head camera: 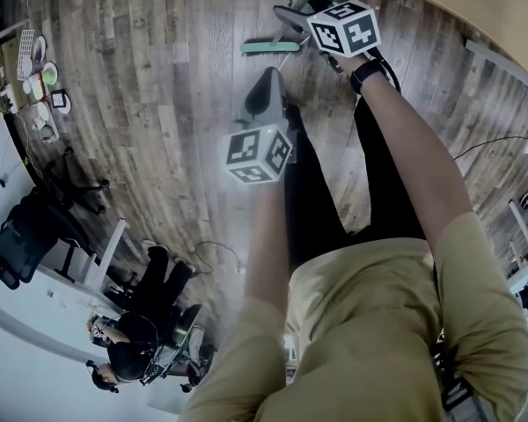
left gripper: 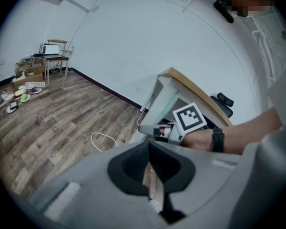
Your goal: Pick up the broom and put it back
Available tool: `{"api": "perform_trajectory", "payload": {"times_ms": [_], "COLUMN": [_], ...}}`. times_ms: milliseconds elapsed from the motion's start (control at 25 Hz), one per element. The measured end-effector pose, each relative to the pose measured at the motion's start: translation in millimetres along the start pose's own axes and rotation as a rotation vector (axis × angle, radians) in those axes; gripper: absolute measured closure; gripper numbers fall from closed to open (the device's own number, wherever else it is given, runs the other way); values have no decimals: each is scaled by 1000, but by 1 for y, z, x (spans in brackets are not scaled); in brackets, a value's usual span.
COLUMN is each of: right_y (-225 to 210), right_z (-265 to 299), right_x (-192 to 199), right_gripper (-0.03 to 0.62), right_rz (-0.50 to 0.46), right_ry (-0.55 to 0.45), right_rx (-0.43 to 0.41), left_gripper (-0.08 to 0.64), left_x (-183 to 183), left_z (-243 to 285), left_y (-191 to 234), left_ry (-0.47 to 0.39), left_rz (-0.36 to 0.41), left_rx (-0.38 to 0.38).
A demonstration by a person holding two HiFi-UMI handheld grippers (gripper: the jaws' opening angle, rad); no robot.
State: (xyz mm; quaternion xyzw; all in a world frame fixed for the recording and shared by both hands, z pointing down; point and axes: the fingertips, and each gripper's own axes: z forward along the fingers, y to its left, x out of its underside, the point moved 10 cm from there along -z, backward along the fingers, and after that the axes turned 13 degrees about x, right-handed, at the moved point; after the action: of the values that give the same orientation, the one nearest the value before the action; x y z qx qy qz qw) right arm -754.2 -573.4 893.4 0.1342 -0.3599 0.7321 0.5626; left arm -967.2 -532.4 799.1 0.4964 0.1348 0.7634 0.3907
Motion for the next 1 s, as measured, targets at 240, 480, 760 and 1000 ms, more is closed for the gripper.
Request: {"api": "perform_trajectory", "payload": {"times_ms": [240,480,760,1000], "right_y": [0,16,17,12], "right_z": [-2,7,18,32], "right_x": [-2,-8,-5,1], "right_gripper": [506,517,517,515], "right_rz": [-30,-141,-95,-140], "right_ry": [33,113,210,216], "right_rx": [18,-91,-173,-148], "left_gripper": [560,560,560,560], "left_x": [-2,5,10,16], "left_z": [1,1,-3,-6], "left_y": [-2,-3,2,6], "left_ry": [-4,0,-2,7], "left_rz": [-3,-14,-24,-22], "left_rx": [-2,-12,-25,-27]}}
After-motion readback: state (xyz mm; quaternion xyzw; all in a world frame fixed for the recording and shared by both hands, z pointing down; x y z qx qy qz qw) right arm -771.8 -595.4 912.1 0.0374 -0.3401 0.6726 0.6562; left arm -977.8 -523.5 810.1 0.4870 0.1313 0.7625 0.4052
